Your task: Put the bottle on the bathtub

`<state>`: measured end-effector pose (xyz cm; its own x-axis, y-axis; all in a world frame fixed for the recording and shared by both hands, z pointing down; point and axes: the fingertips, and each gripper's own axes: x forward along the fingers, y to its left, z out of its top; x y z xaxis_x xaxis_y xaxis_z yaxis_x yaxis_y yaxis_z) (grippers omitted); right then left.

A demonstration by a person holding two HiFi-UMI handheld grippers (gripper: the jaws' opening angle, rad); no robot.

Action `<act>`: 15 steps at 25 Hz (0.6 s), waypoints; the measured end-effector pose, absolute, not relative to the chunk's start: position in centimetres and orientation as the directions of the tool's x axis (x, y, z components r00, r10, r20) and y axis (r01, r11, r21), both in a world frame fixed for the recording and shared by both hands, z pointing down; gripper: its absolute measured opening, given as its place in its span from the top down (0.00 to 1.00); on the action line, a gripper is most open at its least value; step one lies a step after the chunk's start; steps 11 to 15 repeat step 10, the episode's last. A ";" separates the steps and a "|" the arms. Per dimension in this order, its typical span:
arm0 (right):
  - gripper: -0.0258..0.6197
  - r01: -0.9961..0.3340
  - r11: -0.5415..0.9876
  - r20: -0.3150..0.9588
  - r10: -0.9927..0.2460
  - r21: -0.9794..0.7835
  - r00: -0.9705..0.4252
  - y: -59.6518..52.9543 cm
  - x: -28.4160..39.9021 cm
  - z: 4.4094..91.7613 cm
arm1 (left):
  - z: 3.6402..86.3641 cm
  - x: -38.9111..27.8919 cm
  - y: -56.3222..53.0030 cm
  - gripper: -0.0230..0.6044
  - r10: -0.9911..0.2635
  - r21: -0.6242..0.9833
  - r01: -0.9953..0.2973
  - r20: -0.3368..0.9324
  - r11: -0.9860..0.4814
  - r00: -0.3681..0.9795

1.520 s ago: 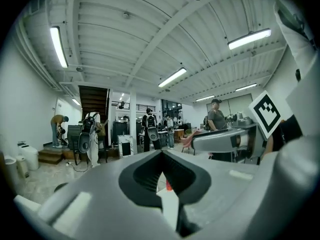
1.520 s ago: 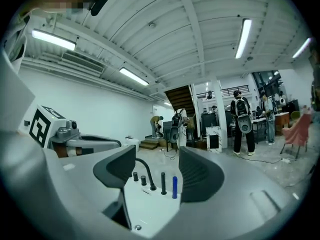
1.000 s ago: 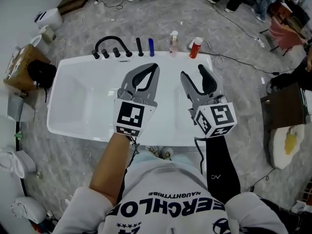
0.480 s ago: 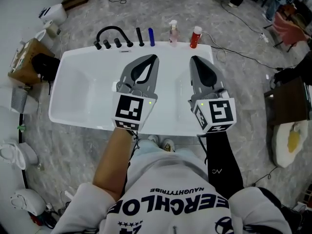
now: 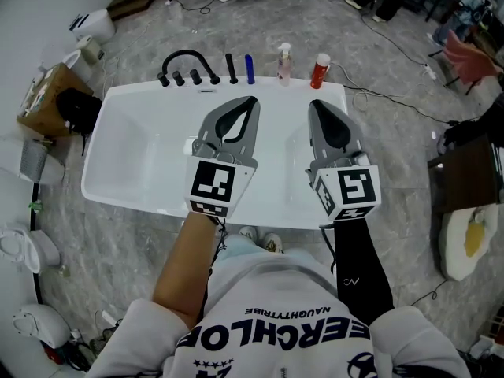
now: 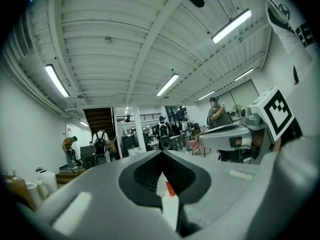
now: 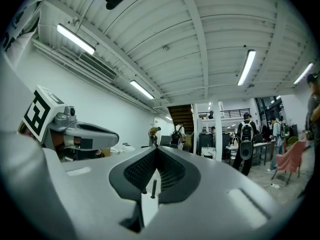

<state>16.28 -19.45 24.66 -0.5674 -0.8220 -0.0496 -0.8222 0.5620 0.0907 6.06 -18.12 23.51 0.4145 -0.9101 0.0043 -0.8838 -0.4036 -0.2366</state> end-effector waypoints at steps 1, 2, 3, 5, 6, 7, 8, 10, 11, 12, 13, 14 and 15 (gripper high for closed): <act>0.91 -0.821 0.564 -0.049 -0.821 0.093 -0.569 -19.5 16.2 24.6 | 23.4 6.0 -18.2 0.96 -0.911 -0.237 -0.885 0.002 -0.402 0.413; 0.91 -0.820 0.565 -0.048 -0.820 0.094 -0.570 -19.5 16.1 24.6 | 23.4 5.9 -18.2 0.96 -0.912 -0.237 -0.886 0.001 -0.400 0.411; 0.91 -0.819 0.566 -0.046 -0.820 0.093 -0.571 -19.6 16.1 24.7 | 23.3 5.8 -18.3 0.96 -0.912 -0.237 -0.886 0.000 -0.398 0.410; 0.91 -0.819 0.566 -0.041 -0.820 0.091 -0.571 -19.6 16.1 24.8 | 23.3 5.8 -18.3 0.96 -0.913 -0.236 -0.887 -0.001 -0.397 0.409; 0.91 -0.820 0.566 -0.039 -0.820 0.090 -0.570 -19.7 16.2 24.9 | 23.3 5.8 -18.3 0.96 -0.913 -0.235 -0.887 -0.002 -0.397 0.409; 0.91 -0.821 0.564 -0.036 -0.822 0.089 -0.569 -19.7 16.2 25.0 | 23.3 5.8 -18.2 0.96 -0.913 -0.233 -0.888 -0.002 -0.397 0.409; 0.91 -0.822 0.563 -0.034 -0.823 0.088 -0.568 -19.7 16.2 25.1 | 23.3 5.8 -18.2 0.96 -0.913 -0.232 -0.888 -0.002 -0.397 0.409; 0.91 -0.823 0.562 -0.031 -0.824 0.085 -0.566 -19.7 16.3 25.3 | 23.4 5.8 -18.1 0.96 -0.913 -0.230 -0.889 -0.002 -0.396 0.408; 0.91 -0.823 0.562 -0.031 -0.824 0.085 -0.566 -19.7 16.3 25.3 | 23.4 5.8 -18.1 0.96 -0.913 -0.230 -0.889 -0.002 -0.396 0.408; 0.91 -0.823 0.562 -0.031 -0.824 0.085 -0.566 -19.7 16.3 25.3 | 23.4 5.8 -18.1 0.96 -0.913 -0.230 -0.889 -0.002 -0.396 0.408; 0.91 -0.823 0.562 -0.031 -0.824 0.085 -0.566 -19.7 16.3 25.3 | 23.4 5.8 -18.1 0.96 -0.913 -0.230 -0.889 -0.002 -0.396 0.408; 0.91 -0.823 0.562 -0.031 -0.824 0.085 -0.566 -19.7 16.3 25.3 | 23.4 5.8 -18.1 0.96 -0.913 -0.230 -0.889 -0.002 -0.396 0.408; 0.91 -0.823 0.562 -0.031 -0.824 0.085 -0.566 -19.7 16.3 25.3 | 23.4 5.8 -18.1 0.96 -0.913 -0.230 -0.889 -0.002 -0.396 0.408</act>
